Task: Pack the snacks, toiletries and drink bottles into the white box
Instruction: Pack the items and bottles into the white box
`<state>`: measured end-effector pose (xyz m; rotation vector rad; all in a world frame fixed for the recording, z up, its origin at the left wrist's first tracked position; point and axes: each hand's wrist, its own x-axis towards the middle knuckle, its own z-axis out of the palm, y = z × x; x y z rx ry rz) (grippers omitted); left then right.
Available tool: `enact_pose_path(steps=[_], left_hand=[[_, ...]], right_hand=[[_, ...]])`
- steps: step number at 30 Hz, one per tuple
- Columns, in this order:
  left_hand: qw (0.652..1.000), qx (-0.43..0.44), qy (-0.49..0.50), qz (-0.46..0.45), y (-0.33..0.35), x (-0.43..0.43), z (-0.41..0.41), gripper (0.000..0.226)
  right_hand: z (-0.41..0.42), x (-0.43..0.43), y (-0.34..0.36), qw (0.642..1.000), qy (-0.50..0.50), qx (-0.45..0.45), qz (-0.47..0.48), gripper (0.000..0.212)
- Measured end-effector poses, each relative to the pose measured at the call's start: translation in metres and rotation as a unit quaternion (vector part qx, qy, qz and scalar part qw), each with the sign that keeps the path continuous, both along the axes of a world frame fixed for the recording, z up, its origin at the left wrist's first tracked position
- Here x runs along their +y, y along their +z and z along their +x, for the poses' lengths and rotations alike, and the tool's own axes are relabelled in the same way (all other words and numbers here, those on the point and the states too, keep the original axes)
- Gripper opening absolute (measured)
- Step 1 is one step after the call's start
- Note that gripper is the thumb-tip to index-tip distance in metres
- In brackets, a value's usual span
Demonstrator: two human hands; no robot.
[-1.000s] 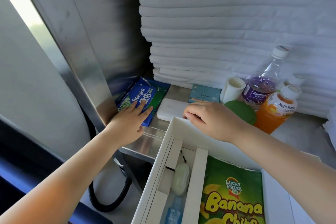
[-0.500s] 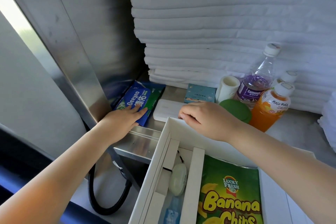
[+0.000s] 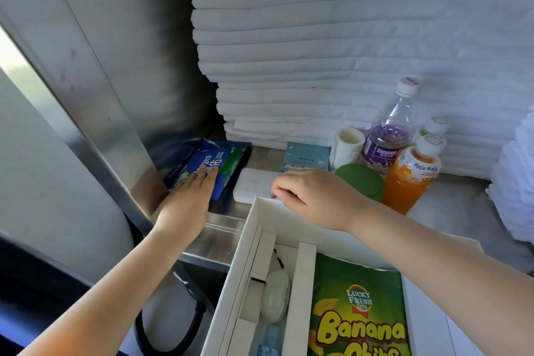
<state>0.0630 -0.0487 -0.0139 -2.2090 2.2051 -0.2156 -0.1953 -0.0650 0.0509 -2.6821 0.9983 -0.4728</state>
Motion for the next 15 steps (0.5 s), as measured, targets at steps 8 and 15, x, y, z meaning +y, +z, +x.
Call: enact_pose_path(steps=[8, 15], left_hand=[[0.972, 0.093, -0.092, -0.197, 0.050, 0.028, -0.034, 0.058], [0.923, 0.068, -0.257, -0.277, 0.080, 0.064, -0.067, 0.046]], right_hand=[[-0.003, 0.000, 0.003, 0.998, -0.018, -0.059, 0.004, 0.026], [-0.013, 0.007, 0.019, 0.983, -0.047, -0.147, 0.101, 0.052]])
